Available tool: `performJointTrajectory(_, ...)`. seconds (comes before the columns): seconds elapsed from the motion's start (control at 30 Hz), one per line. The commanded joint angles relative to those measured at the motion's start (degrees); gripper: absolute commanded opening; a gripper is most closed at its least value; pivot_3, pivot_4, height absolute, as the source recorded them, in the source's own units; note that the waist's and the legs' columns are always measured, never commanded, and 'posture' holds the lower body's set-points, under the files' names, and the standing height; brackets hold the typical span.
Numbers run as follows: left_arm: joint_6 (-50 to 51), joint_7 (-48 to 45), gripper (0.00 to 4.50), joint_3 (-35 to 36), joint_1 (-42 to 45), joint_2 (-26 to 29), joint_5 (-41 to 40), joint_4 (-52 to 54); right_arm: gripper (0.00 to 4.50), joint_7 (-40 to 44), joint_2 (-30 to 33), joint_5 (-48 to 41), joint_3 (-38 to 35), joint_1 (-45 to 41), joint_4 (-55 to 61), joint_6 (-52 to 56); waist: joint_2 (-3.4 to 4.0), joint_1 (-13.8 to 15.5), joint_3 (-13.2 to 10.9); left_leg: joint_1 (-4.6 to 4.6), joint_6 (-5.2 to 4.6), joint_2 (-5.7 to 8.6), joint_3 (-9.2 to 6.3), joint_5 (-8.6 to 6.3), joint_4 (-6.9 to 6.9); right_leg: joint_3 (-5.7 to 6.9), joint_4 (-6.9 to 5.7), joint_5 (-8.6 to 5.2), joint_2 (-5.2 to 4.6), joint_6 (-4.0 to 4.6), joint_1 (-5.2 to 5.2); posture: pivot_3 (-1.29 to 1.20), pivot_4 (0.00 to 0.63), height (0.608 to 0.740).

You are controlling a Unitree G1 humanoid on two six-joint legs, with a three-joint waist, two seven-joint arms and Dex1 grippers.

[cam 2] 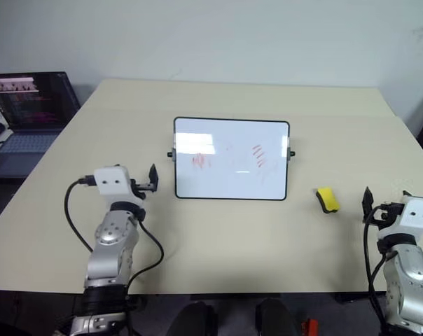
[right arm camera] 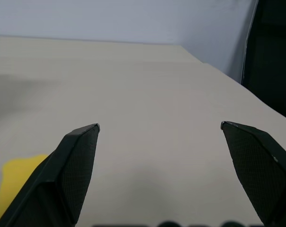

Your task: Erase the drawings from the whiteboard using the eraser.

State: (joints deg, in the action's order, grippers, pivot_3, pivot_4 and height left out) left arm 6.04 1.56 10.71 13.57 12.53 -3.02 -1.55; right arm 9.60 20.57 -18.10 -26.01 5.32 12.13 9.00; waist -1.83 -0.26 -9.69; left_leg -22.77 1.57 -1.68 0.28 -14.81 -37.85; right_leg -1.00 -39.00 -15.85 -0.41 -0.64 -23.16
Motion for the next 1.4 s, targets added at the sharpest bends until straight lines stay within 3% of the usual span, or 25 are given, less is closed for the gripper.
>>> performJointTrajectory(0.03,-1.72,-0.29,4.50,0.74,-0.06,0.54,0.35,-1.33,4.48,-0.62,0.05,-1.03,-1.32,0.01,3.28,1.10,0.00,-0.02,0.00,0.01,0.00,0.00,0.01,0.00,0.00,0.00,0.00,0.00,0.00,0.00,0.00,0.00,0.150,0.740)
performJointTrajectory(0.17,-1.96,1.96,4.50,2.16,-0.51,-0.09,0.34,-1.48,4.48,-1.47,-0.52,0.55,0.00,0.90,3.97,2.58,-0.01,0.02,0.00,0.01,0.00,0.01,0.00,0.00,-0.02,0.01,0.00,0.00,0.01,0.00,0.01,0.00,0.150,0.740)
performJointTrajectory(0.4,-2.71,0.04,4.50,5.52,-0.27,4.53,-0.83,-0.45,4.48,-1.33,-1.28,-1.63,-0.01,-0.95,6.83,4.91,0.00,-0.06,0.00,0.01,0.00,-0.01,0.01,0.00,-0.02,0.00,0.00,0.00,0.01,0.00,0.00,0.00,0.150,0.740)
performJointTrajectory(0.57,-3.69,-11.04,4.50,8.16,1.58,10.83,-8.02,0.50,4.48,-2.32,-2.45,-2.38,4.03,-3.52,12.20,9.33,0.02,-0.09,-0.01,0.03,0.00,-0.07,0.00,0.00,-0.01,0.01,-0.02,0.00,0.01,0.01,-0.01,0.00,0.150,0.740)
performJointTrajectory(0.7,0.69,-29.54,4.50,2.72,7.12,16.25,-16.52,2.59,4.48,-2.23,0.74,-7.92,6.65,-2.62,21.38,24.04,-0.01,0.69,-0.03,-0.06,0.01,0.00,-0.09,0.01,-0.05,0.13,0.01,0.00,0.04,0.01,-0.01,0.00,0.150,0.740)
performJointTrajectory(0.97,15.85,-54.05,4.50,-3.85,14.92,26.58,-29.69,9.35,4.48,-5.51,3.23,-13.27,8.73,-8.81,29.32,39.07,0.02,-0.82,-0.06,-0.05,0.01,0.01,0.00,0.00,-0.02,0.02,0.04,-0.02,0.06,-0.01,-0.02,0.00,0.150,0.740)
performJointTrajectory(1.17,12.34,-67.25,4.50,-16.02,19.94,28.76,-23.60,9.33,4.48,-6.35,5.15,-15.01,8.57,-15.38,22.26,51.73,0.03,-1.38,-0.07,-0.01,0.00,-0.01,-0.06,0.00,-0.01,0.03,0.01,-0.12,0.27,-0.08,-0.02,0.00,0.150,0.740)
performJointTrajectory(1.4,8.35,-70.26,4.50,-20.04,26.77,23.35,-19.93,2.76,4.48,-5.36,6.26,-9.86,11.69,-19.27,14.28,49.31,0.02,-1.32,-0.10,-0.14,-0.02,0.04,-0.03,-0.01,-0.03,0.00,0.08,-0.10,0.25,-0.05,-0.10,0.00,0.150,0.740)
